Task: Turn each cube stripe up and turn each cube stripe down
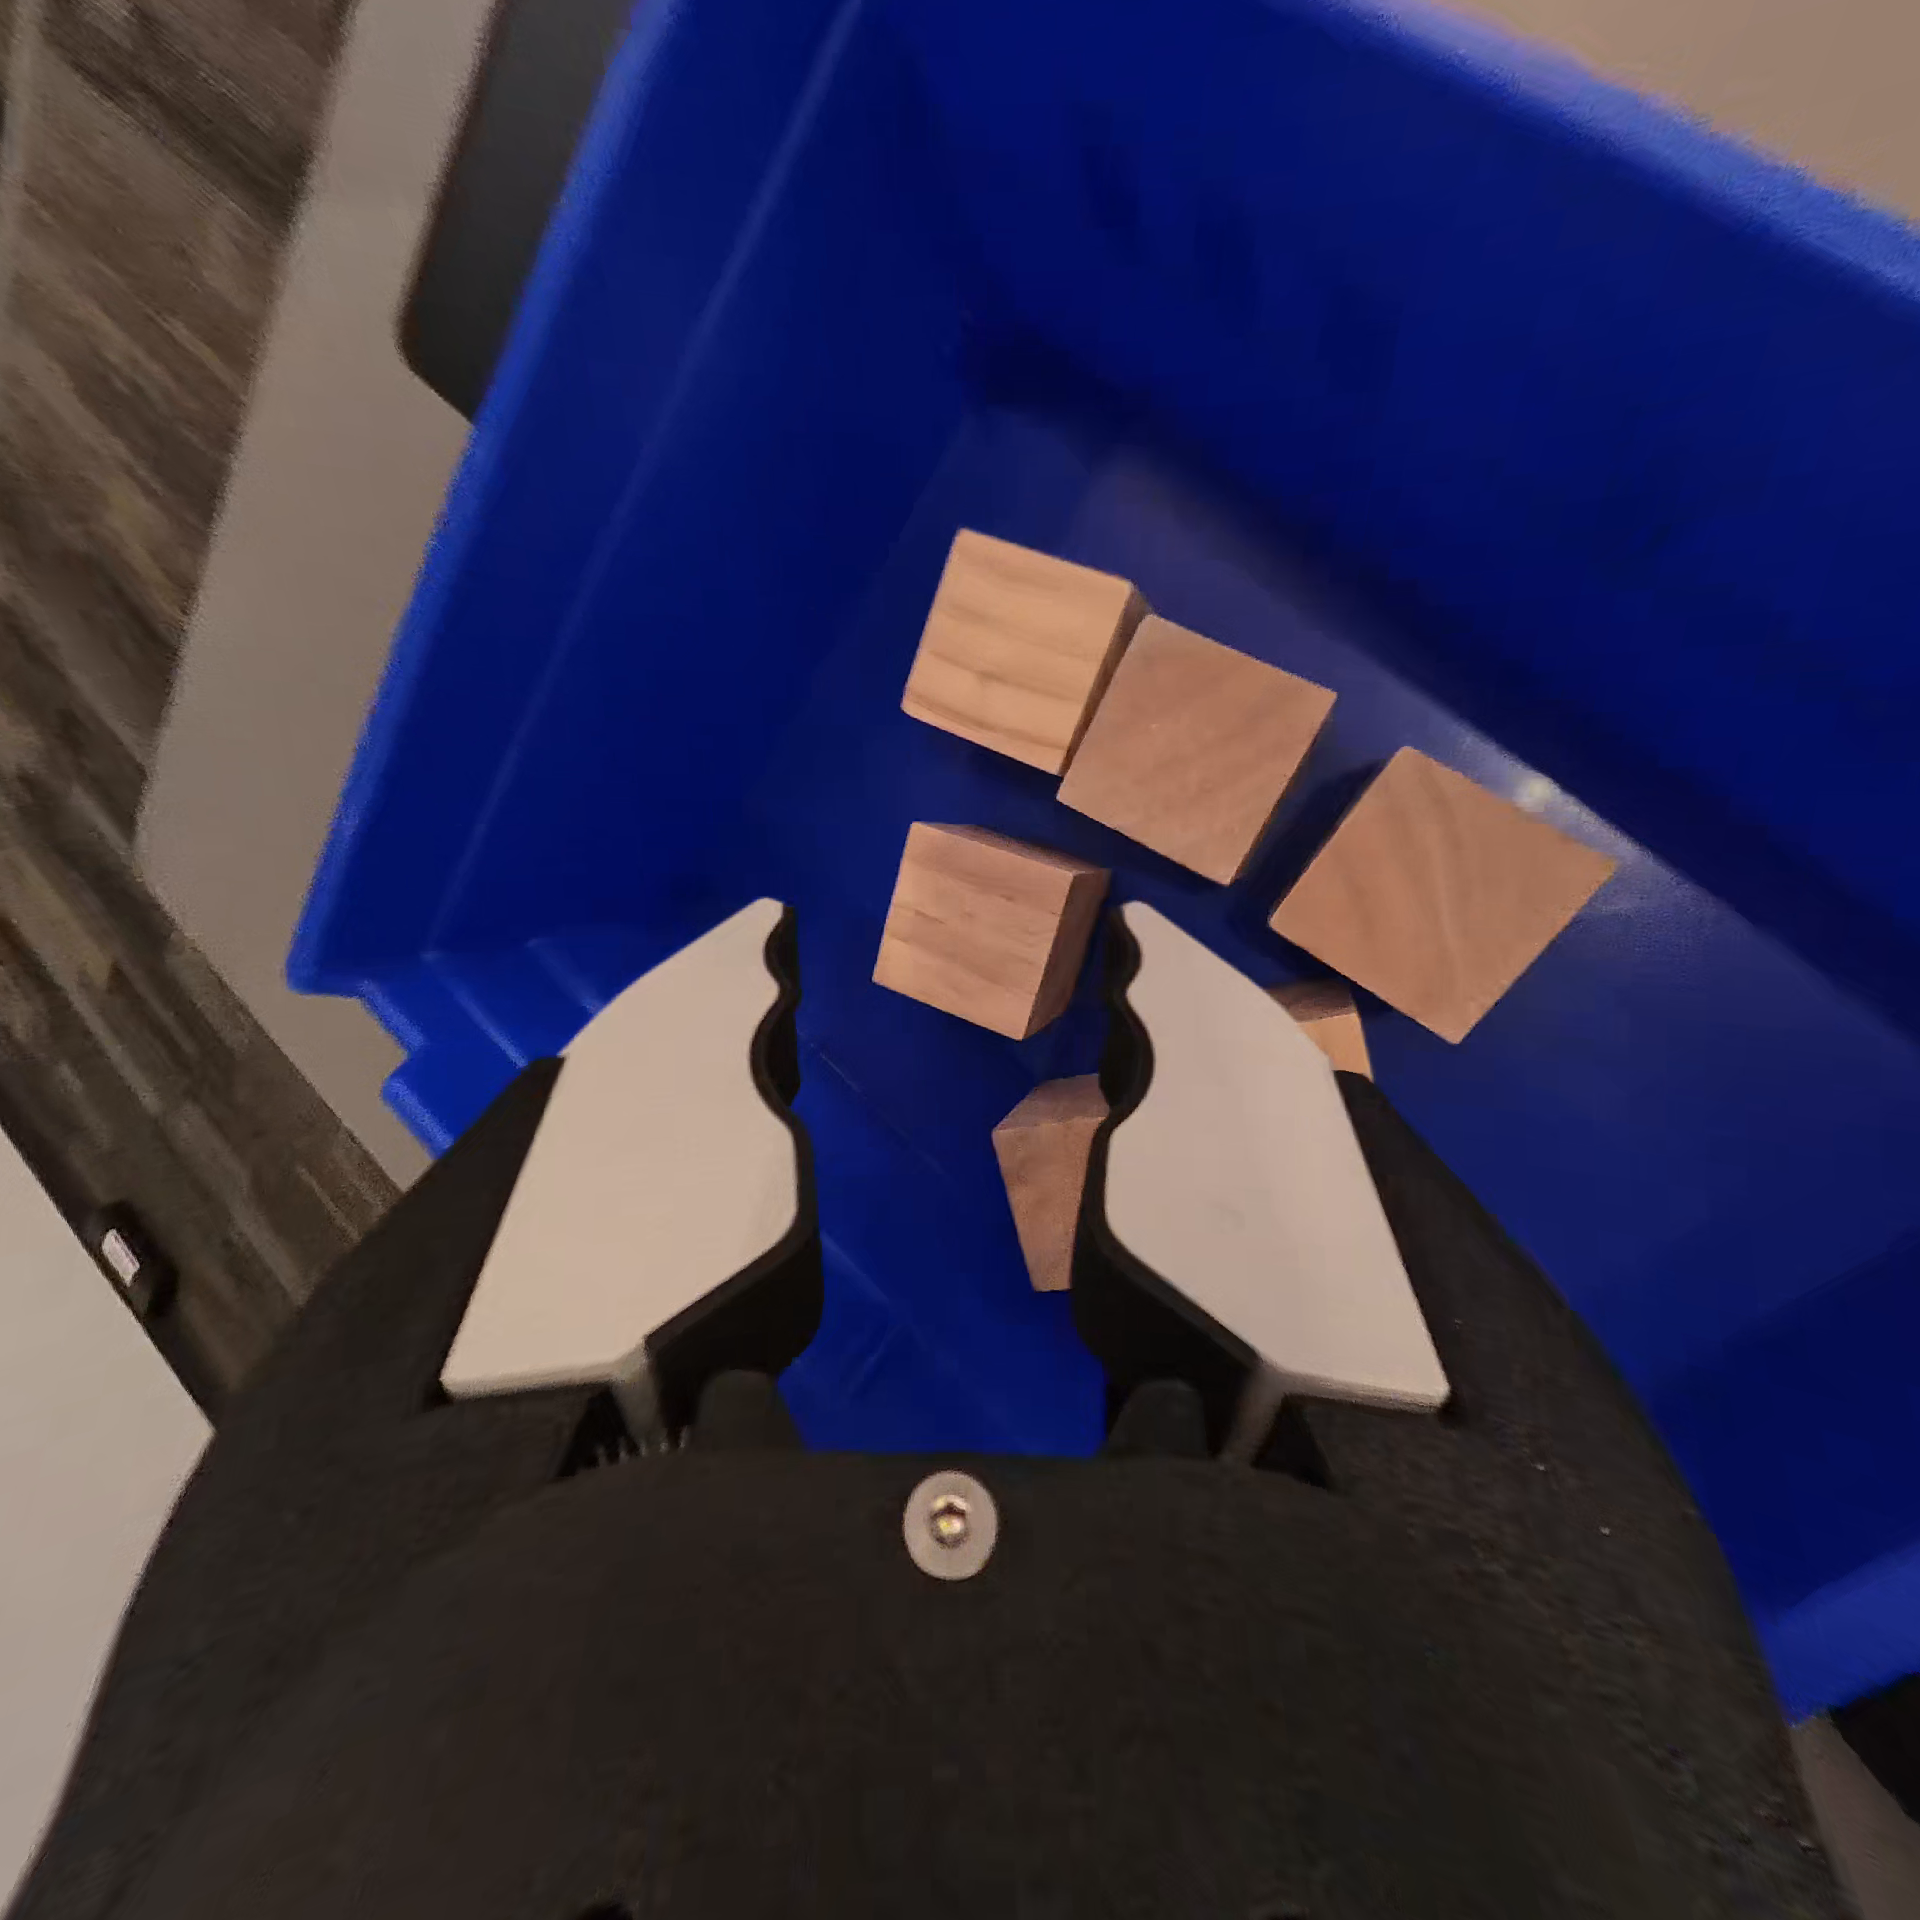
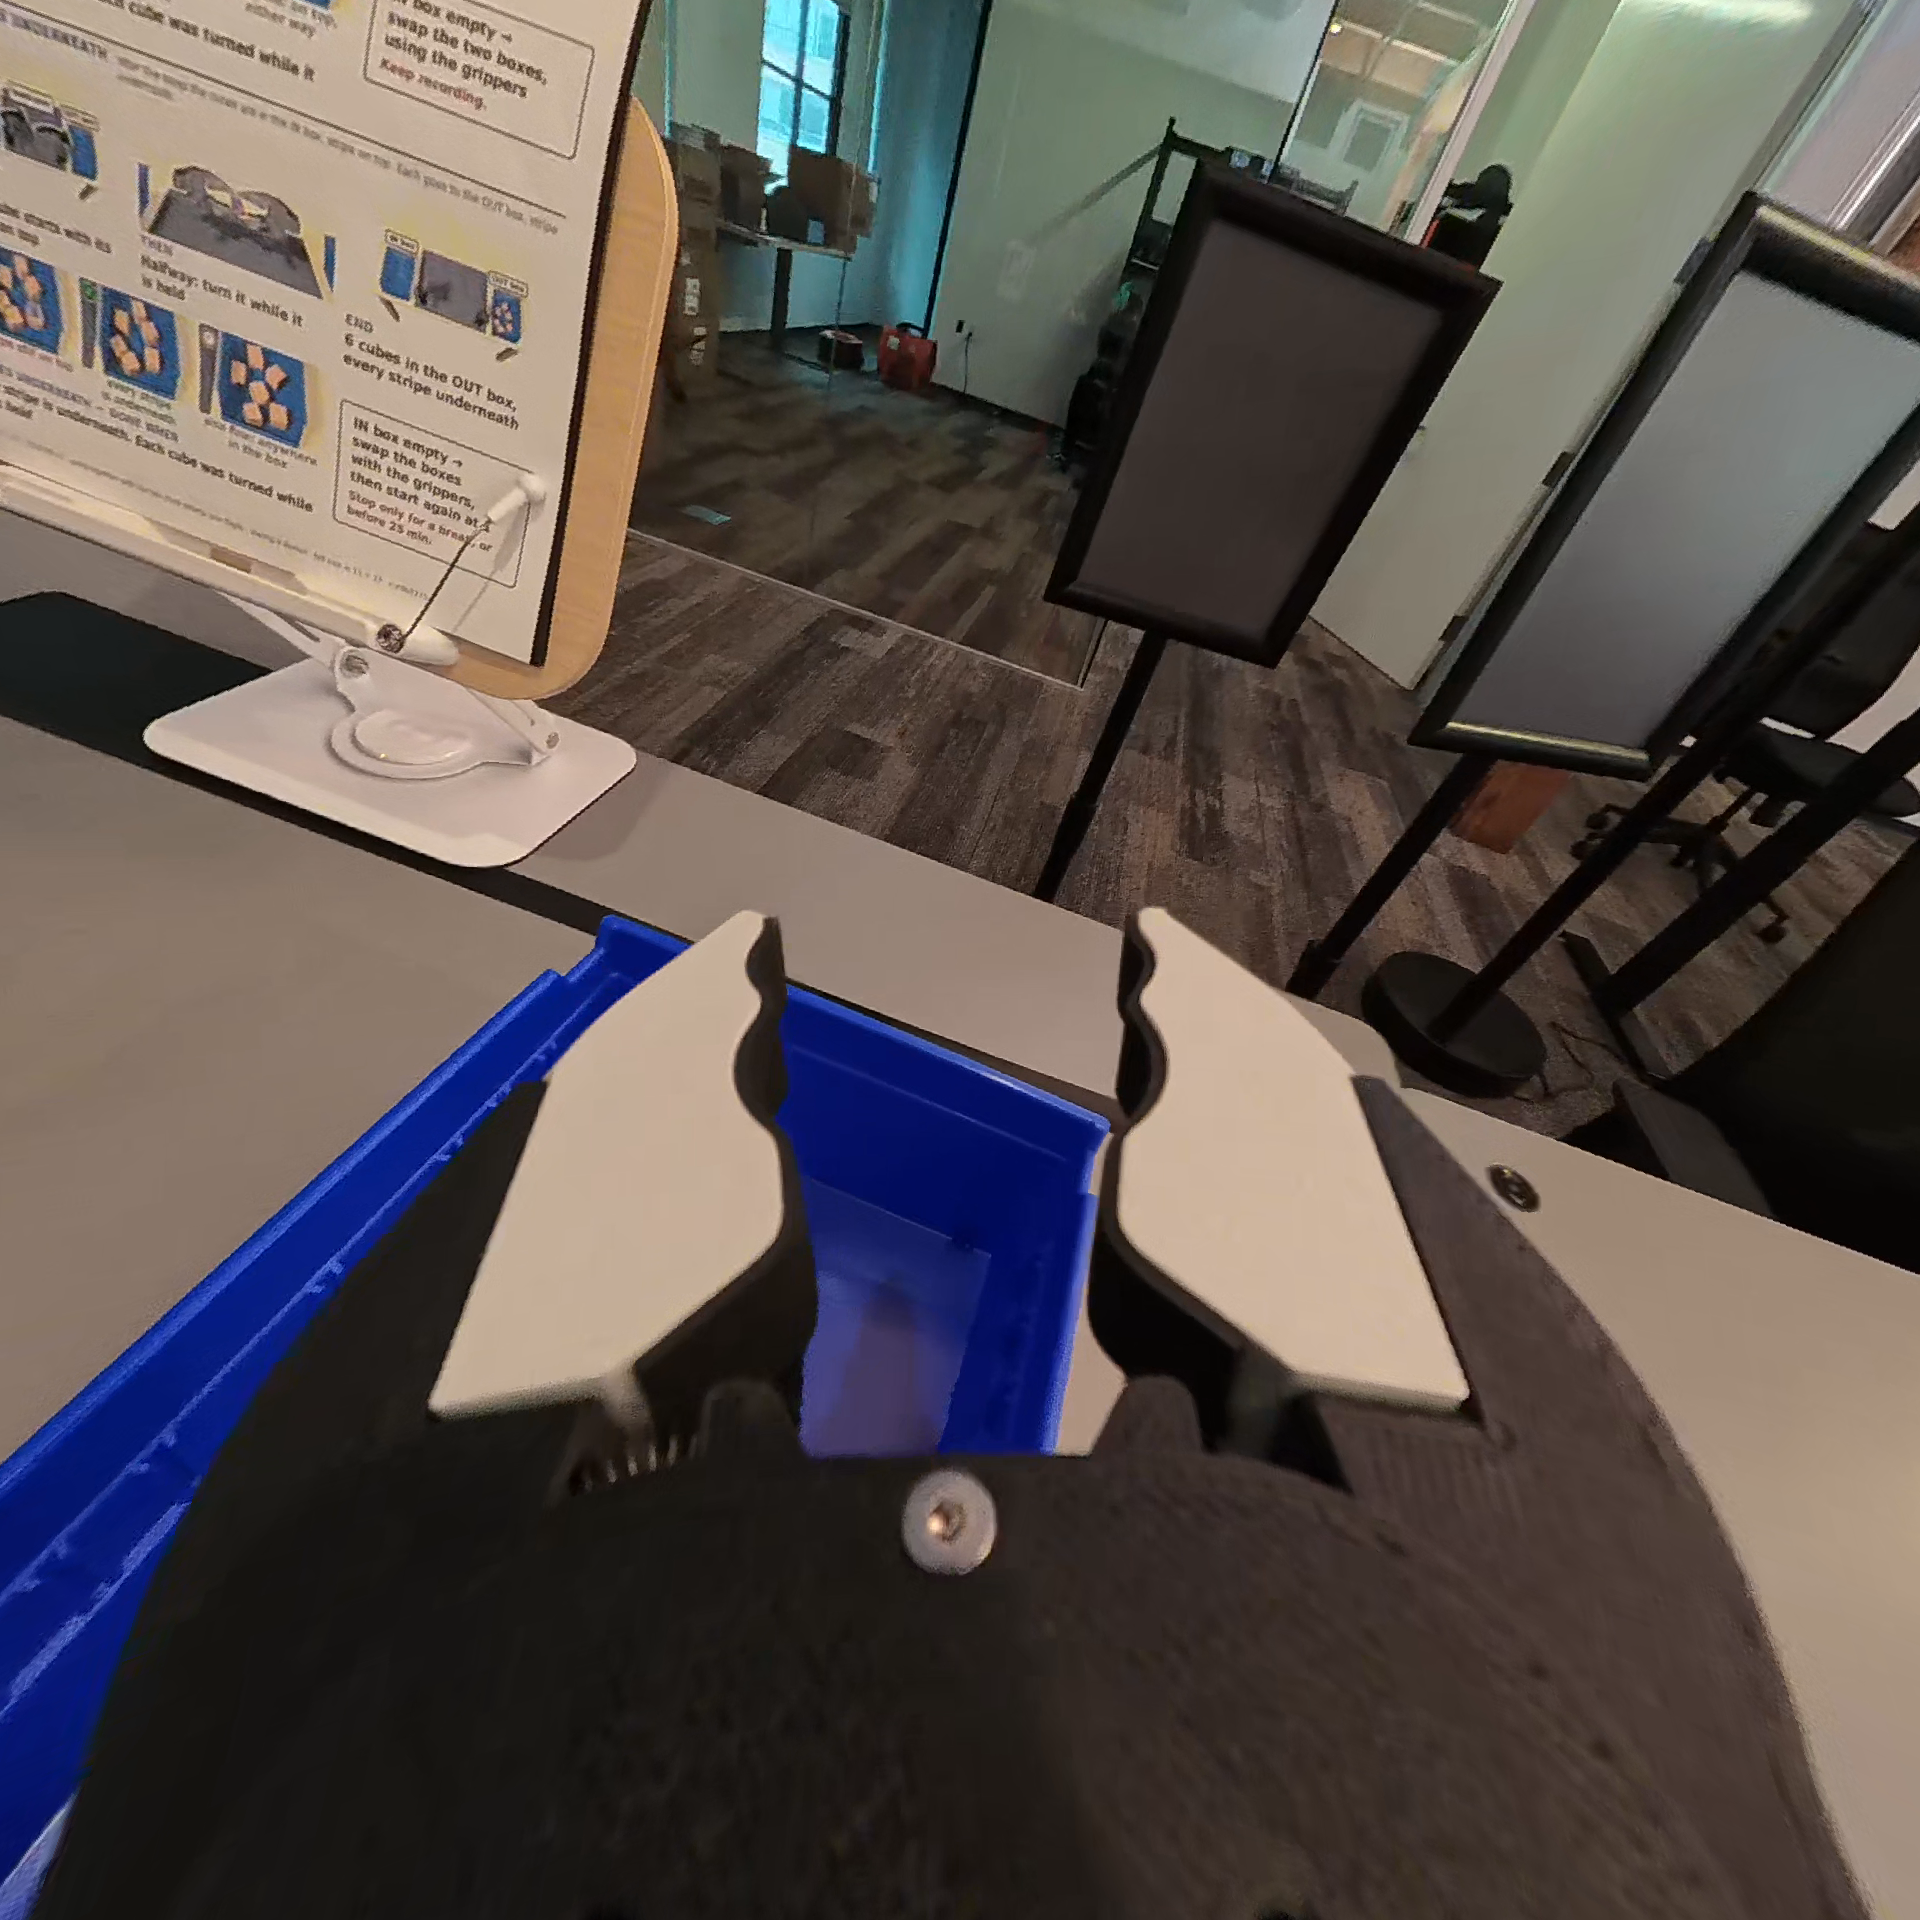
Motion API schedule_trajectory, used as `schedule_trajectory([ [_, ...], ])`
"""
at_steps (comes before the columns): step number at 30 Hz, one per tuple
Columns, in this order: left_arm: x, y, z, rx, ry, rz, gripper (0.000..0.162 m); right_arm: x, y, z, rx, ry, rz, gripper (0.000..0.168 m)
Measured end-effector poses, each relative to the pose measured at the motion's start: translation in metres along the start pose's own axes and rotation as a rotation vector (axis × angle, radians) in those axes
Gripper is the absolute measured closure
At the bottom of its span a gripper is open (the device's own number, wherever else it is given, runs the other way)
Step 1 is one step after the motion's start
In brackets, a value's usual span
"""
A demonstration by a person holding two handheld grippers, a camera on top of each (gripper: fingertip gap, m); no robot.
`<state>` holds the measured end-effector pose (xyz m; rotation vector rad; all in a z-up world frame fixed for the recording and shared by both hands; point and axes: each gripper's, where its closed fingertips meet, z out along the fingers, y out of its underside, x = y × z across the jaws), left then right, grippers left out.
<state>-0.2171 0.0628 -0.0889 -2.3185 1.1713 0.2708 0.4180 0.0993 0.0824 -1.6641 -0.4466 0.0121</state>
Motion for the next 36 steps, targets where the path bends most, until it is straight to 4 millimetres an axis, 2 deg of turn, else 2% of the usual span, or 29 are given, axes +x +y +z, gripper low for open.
schedule_trajectory([
  [4, 0.011, 0.004, 0.018, -0.064, 0.08, 0.03, 0.101, -0.011, 0.006, 0.008, -0.031, -0.046, -0.008, 0.107],
  [11, 0.011, 0.019, 0.039, -0.146, 0.139, 0.005, 0.105, -0.036, 0.012, 0.025, -0.07, -0.107, -0.057, 0.109],
  [17, 0.012, 0.019, 0.042, -0.185, 0.148, 0.003, 0.109, -0.051, 0.022, 0.036, -0.122, -0.145, -0.099, 0.11],
  [22, 0.01, 0.022, 0.045, -0.208, 0.133, 0.004, 0.11, -0.057, 0.023, 0.039, -0.123, -0.168, -0.095, 0.113],
  [31, 0.008, 0.024, 0.042, -0.246, 0.107, -0.001, 0.114, -0.064, 0.029, 0.042, -0.15, -0.185, -0.118, 0.116],
  [33, 0.001, 0.025, 0.033, -0.252, 0.069, -0.021, 0.114, -0.066, 0.029, 0.043, -0.153, -0.187, -0.129, 0.116],
  [36, -0.015, 0.012, 0.008, -0.152, -0.021, -0.064, 0.114, -0.068, 0.027, 0.044, -0.149, -0.182, -0.139, 0.116],
])
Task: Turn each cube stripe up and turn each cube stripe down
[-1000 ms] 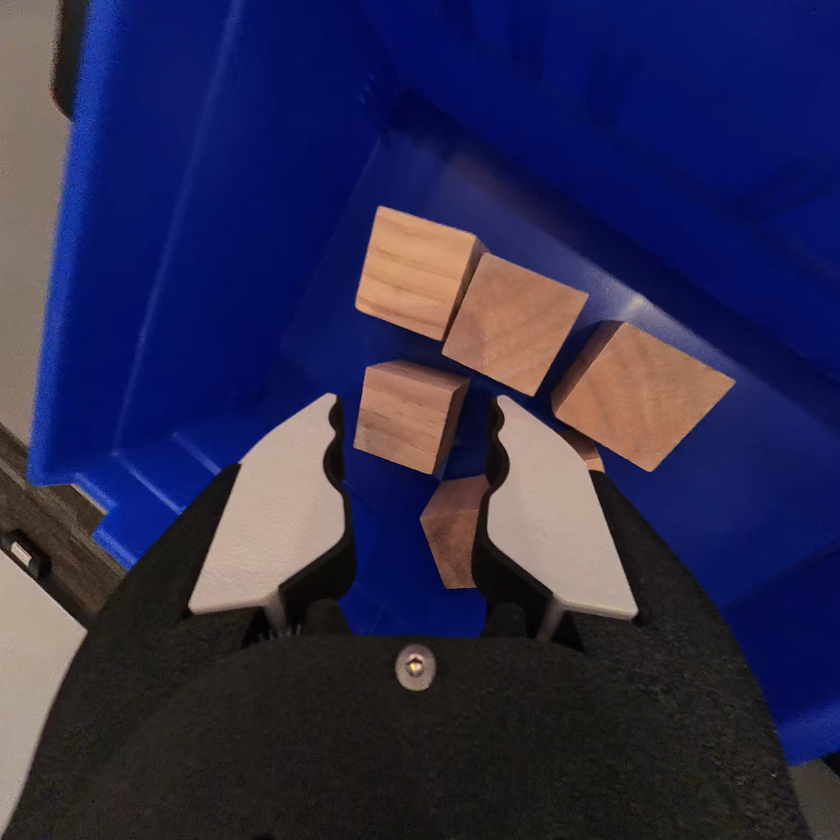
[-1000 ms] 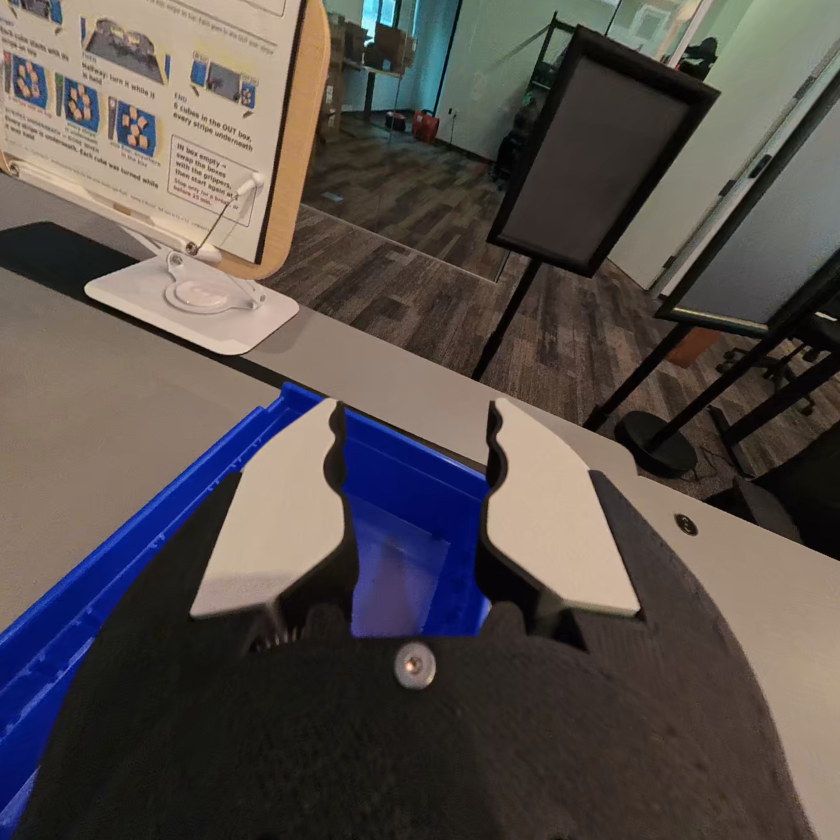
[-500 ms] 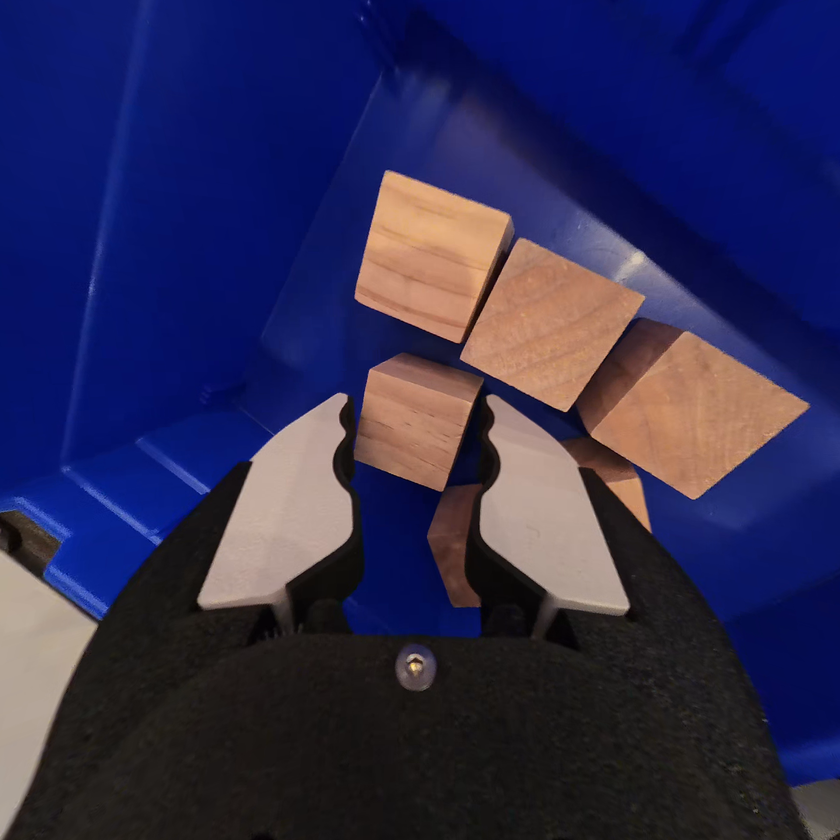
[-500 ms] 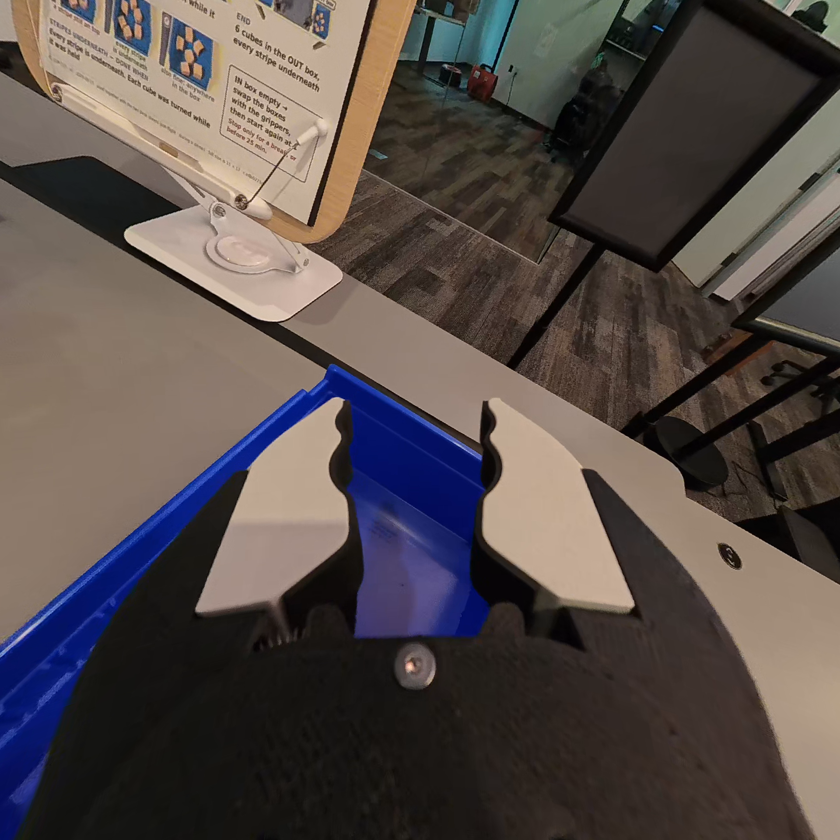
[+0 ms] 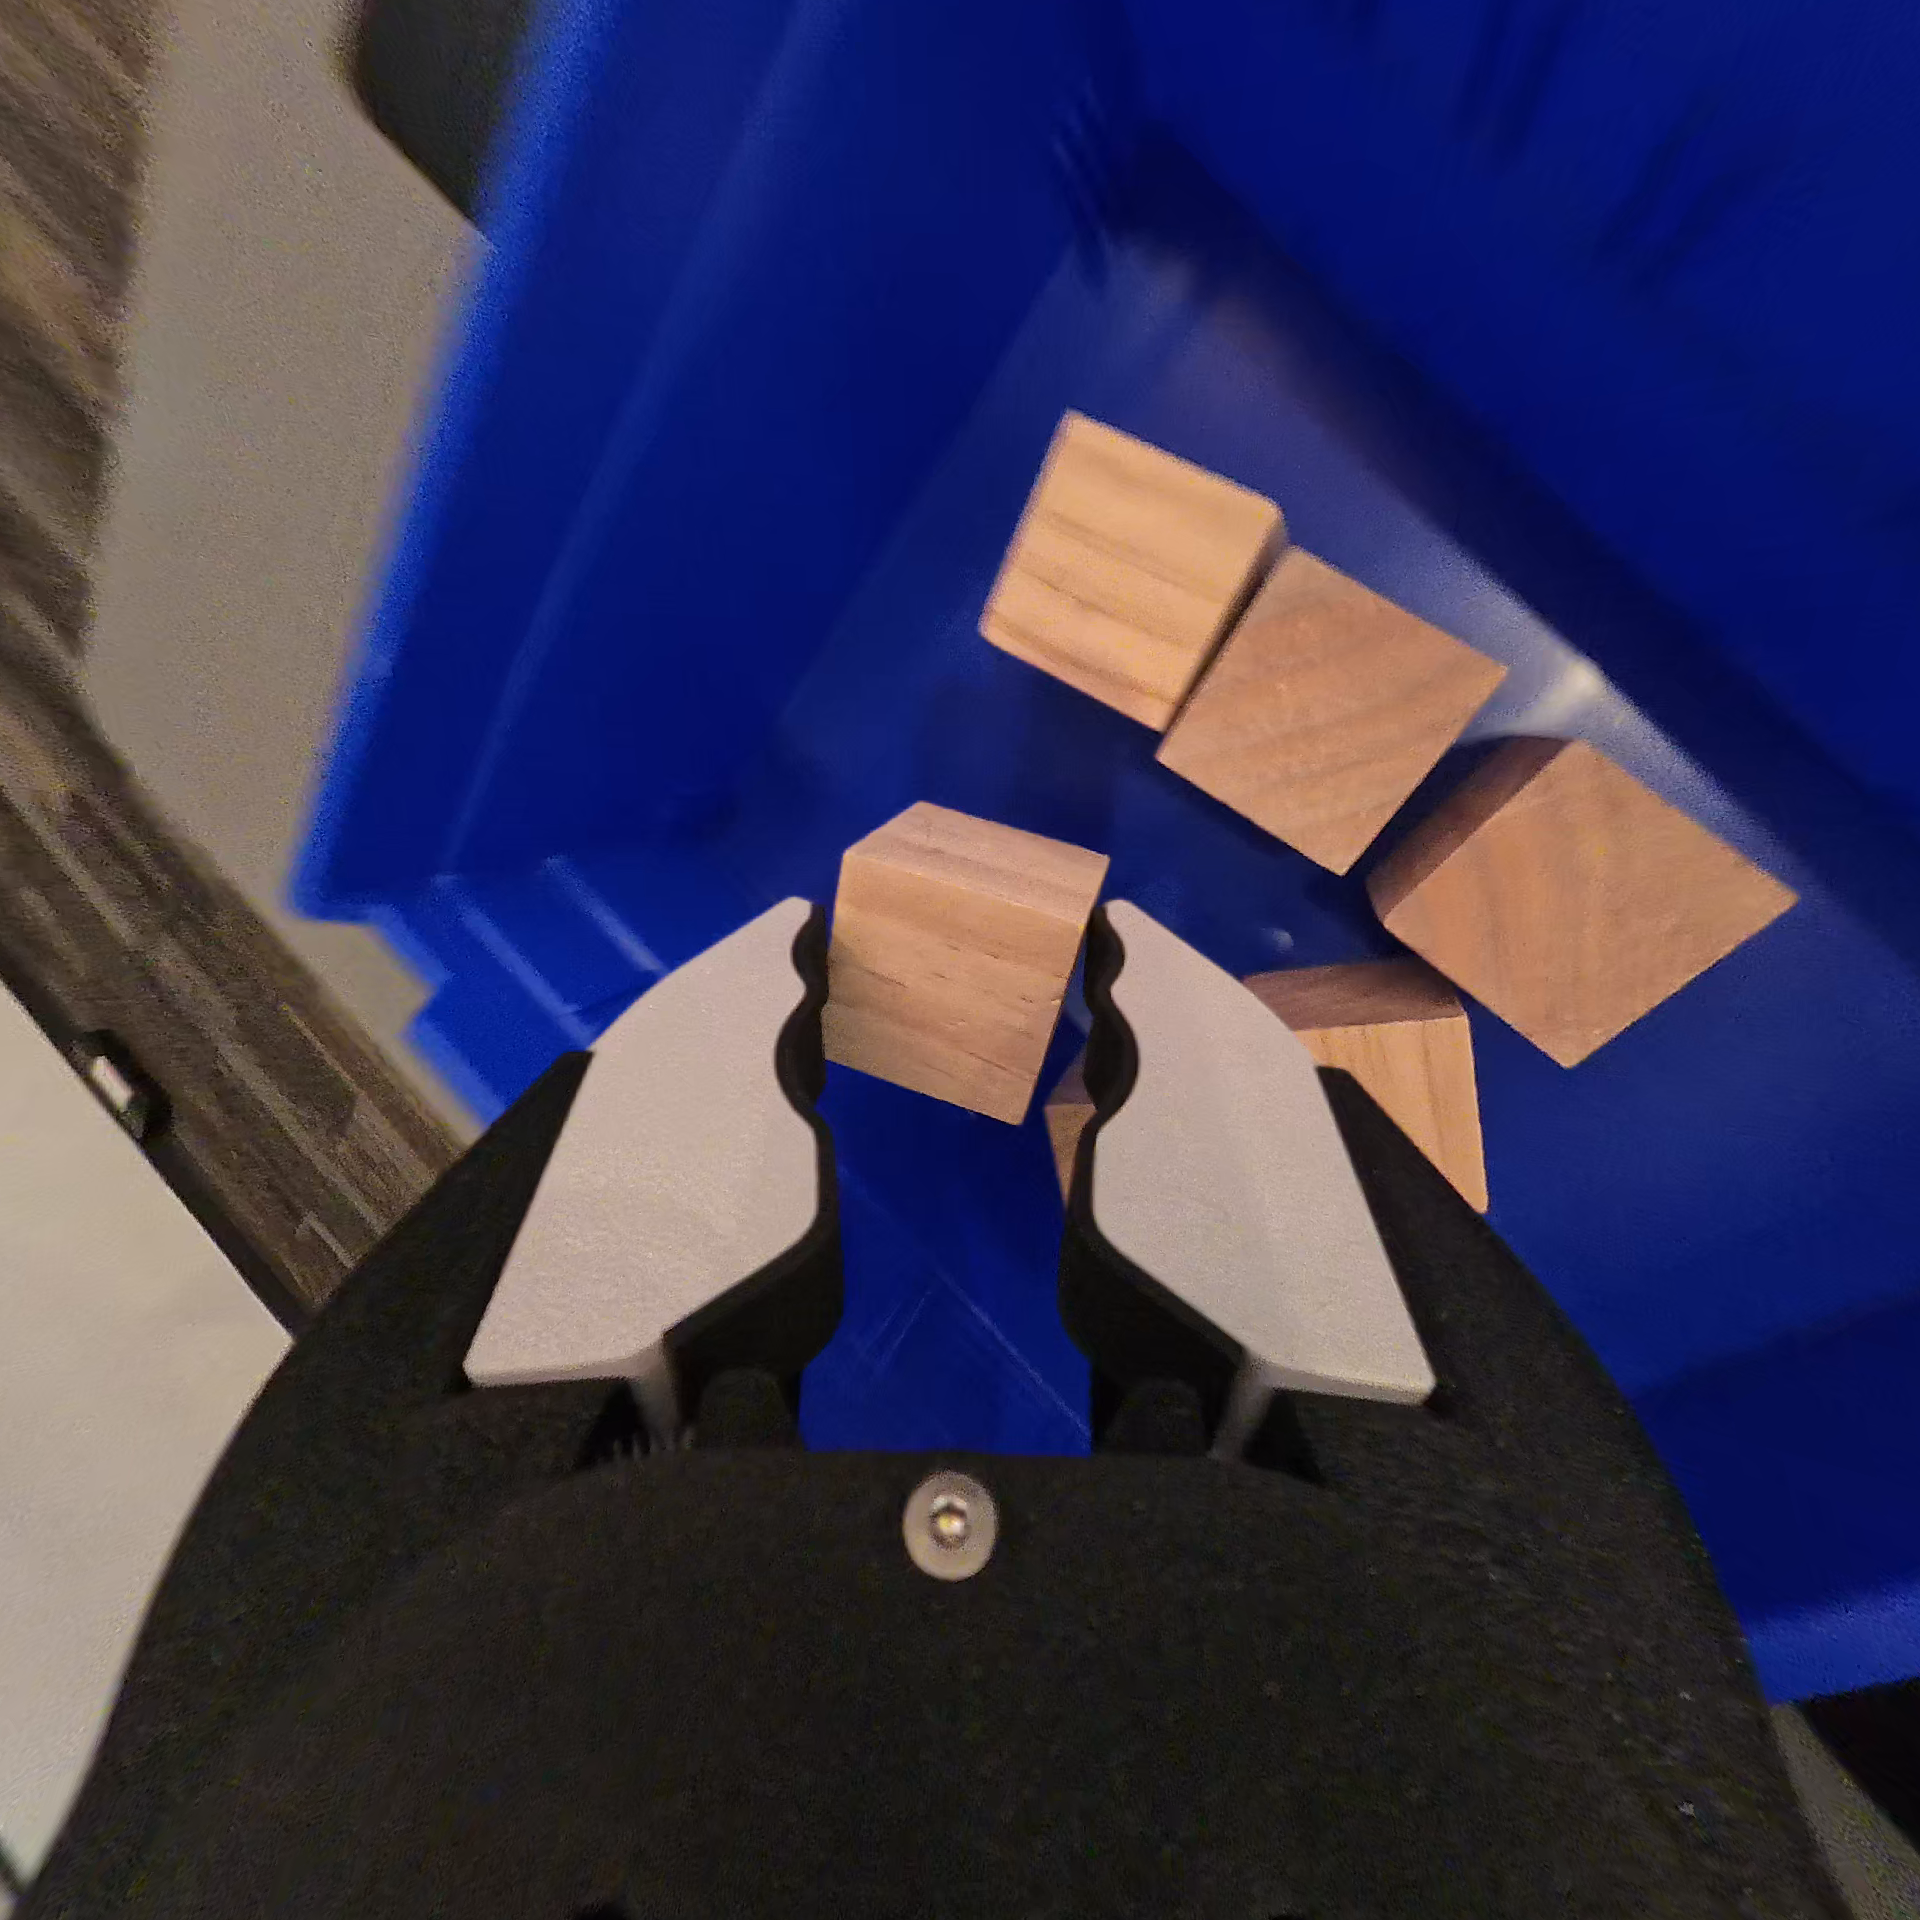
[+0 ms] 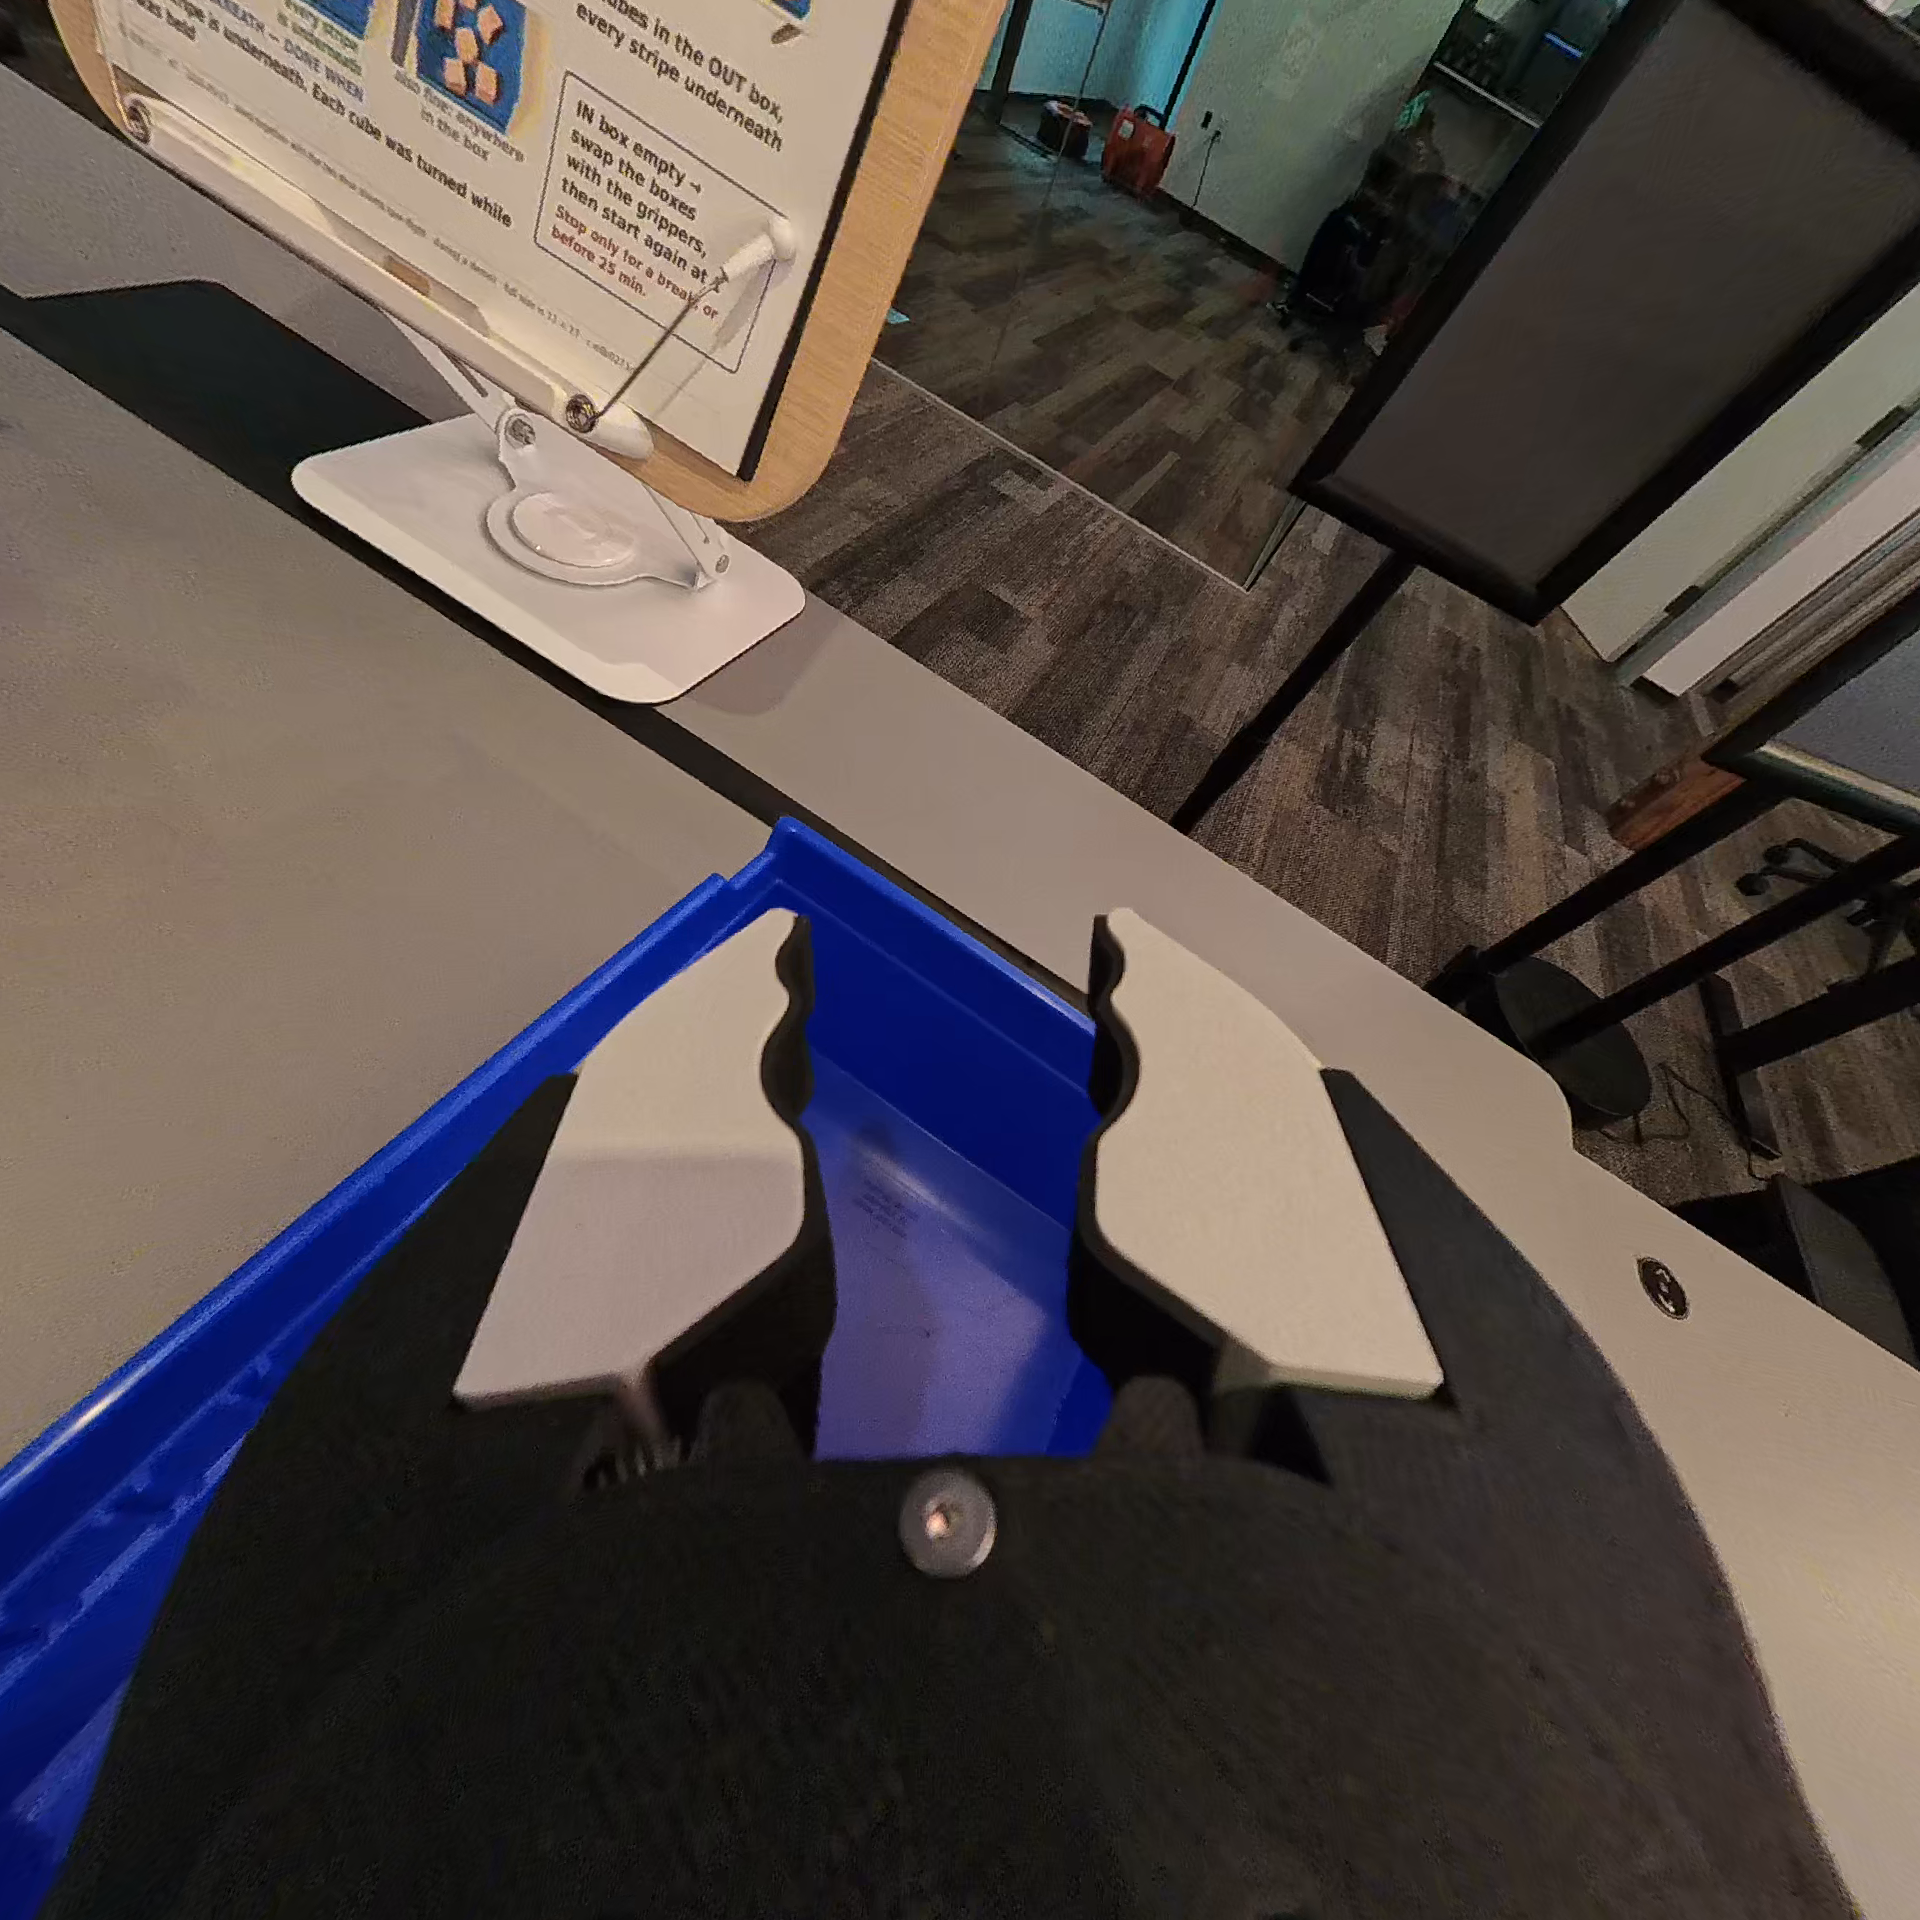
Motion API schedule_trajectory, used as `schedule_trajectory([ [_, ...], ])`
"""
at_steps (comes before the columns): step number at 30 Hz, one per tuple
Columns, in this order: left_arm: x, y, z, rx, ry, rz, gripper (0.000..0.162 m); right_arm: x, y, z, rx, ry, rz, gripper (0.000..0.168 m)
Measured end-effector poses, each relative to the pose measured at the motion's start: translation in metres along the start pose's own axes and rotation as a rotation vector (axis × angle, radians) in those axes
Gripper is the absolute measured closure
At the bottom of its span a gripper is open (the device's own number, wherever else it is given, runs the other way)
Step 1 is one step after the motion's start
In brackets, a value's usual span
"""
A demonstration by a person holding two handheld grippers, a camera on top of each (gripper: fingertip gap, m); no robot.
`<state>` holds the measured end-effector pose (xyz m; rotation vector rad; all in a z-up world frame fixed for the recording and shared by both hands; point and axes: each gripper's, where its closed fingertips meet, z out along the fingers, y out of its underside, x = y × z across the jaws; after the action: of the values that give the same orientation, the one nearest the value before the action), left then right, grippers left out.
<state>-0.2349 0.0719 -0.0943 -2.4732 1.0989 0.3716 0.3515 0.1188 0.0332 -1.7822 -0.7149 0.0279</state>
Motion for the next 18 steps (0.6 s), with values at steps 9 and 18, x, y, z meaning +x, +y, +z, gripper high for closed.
schedule_trajectory([
  [9, 0.029, -0.11, -0.134, 0.796, 0.35, -0.275, 0.114, -0.093, -0.084, -0.007, 0.289, -0.133, -0.169, 0.115],
  [18, 0.156, -0.182, -0.22, 1.022, 1.184, -0.235, 0.115, -0.288, -0.133, -0.031, 0.637, -0.272, -0.584, 0.099],
])
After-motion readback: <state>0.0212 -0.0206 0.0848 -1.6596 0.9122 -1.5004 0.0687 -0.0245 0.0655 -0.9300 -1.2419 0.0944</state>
